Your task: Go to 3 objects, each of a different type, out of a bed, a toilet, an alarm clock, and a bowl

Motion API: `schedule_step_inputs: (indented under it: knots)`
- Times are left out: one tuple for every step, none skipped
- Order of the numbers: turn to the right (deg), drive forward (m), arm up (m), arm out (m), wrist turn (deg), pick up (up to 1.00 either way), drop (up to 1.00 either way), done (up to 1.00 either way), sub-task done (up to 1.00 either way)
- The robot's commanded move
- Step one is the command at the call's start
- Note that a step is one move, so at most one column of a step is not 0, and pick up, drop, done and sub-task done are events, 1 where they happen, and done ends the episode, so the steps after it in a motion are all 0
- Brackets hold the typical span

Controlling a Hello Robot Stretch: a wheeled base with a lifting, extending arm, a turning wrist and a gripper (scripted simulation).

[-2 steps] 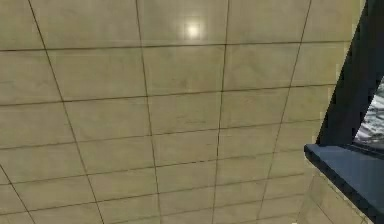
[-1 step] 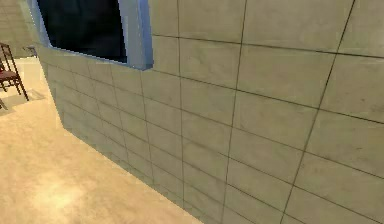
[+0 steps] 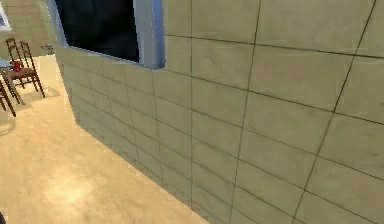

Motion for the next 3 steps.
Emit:
schedule_step_inputs:
  knots:
    - [0.0,0.4,0.0,0.0,0.0,0.0,0.0,0.0,0.0]
    - [-45.0,0.0,0.0,0.0,0.0,0.0,0.0,0.0,0.0]
    - [-3.0,0.0,0.0,0.0,0.0,0.0,0.0,0.0,0.0]
